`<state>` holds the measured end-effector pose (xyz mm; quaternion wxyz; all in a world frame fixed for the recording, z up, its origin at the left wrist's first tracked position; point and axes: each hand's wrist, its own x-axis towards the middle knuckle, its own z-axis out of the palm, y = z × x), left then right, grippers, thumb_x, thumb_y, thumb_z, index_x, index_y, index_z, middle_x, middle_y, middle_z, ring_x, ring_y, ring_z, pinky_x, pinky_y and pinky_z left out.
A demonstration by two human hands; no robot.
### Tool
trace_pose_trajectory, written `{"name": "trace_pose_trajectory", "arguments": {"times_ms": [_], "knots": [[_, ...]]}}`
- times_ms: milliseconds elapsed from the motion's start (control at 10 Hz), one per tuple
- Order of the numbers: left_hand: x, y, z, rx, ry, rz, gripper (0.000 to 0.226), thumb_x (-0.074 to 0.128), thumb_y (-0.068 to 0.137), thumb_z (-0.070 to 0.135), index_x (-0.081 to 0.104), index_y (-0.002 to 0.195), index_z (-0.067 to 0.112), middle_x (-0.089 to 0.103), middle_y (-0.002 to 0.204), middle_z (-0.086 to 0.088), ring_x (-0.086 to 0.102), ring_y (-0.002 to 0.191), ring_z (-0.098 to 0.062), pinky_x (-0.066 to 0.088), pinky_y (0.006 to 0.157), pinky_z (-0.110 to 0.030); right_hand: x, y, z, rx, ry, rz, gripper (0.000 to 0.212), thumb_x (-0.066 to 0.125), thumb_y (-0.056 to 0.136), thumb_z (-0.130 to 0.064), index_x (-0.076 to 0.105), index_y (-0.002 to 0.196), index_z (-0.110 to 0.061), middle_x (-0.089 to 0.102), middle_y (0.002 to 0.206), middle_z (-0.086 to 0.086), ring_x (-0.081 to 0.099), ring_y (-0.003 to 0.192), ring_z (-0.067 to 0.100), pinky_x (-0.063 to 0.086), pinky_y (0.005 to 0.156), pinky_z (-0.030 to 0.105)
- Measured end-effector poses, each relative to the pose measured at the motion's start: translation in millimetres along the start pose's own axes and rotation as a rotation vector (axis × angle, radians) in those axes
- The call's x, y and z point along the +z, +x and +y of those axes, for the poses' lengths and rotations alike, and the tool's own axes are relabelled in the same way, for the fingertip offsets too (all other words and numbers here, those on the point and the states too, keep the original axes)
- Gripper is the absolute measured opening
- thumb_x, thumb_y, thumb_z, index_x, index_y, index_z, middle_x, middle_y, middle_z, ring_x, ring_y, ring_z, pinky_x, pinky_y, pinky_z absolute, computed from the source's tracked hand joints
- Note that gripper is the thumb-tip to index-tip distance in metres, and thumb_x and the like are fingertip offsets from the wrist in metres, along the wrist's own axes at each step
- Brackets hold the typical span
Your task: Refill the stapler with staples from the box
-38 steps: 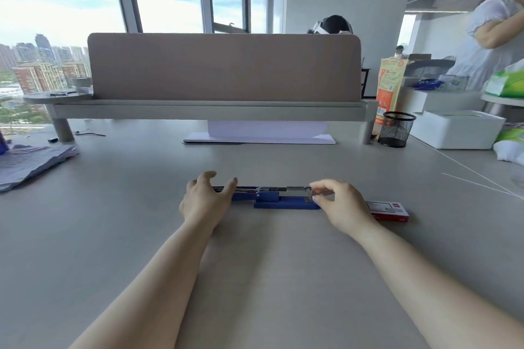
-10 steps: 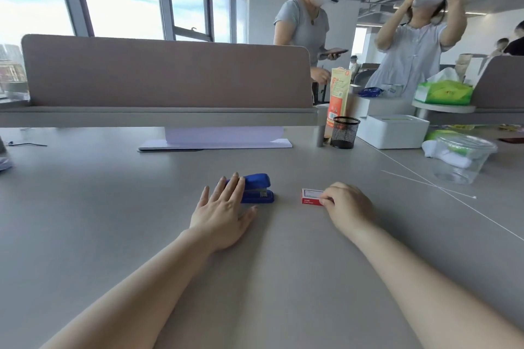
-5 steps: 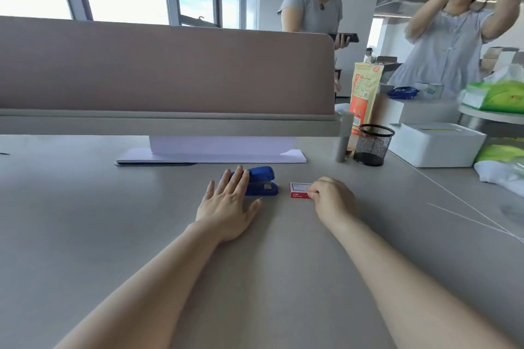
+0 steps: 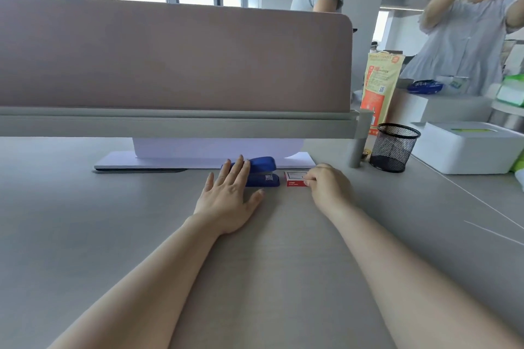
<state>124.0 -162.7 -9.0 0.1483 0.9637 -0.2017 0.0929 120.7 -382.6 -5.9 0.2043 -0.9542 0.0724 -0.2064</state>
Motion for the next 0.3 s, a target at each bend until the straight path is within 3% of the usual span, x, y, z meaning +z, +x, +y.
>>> {"name": "trace_pose_trajectory", "arguments": {"times_ms": [200,300], "knots": [[-1.2,0.5,-0.4,0.001,0.009,-0.001,0.073,0.024,0.090,0.060,-0.011,0.146,0.028,-0.013,0.158,0.011,-0.016,0.144,-0.012,-0.004,0.120,-0.041,1.1,-2.6,2.7,-0.065,0.008,0.042,0.017,0.050,0.083,-0.012,0.065,0.077,-0.008,0.065,0.096,0.006,0.057,0.089,0.033,0.051,0.071,0.037],[-1.4,-1.7,0.9,0.004,-0.056,0.057,0.069,0.021,0.091,0.058,-0.009,0.146,0.031,-0.012,0.157,0.012,-0.013,0.144,-0.010,-0.003,0.120,-0.039,1.1,-8.4,-1.3,-0.105,-0.058,0.035,0.018,0.053,0.086,-0.020,0.062,0.101,-0.015,0.060,0.114,0.005,0.055,0.100,0.032,0.049,0.075,0.037]]}}
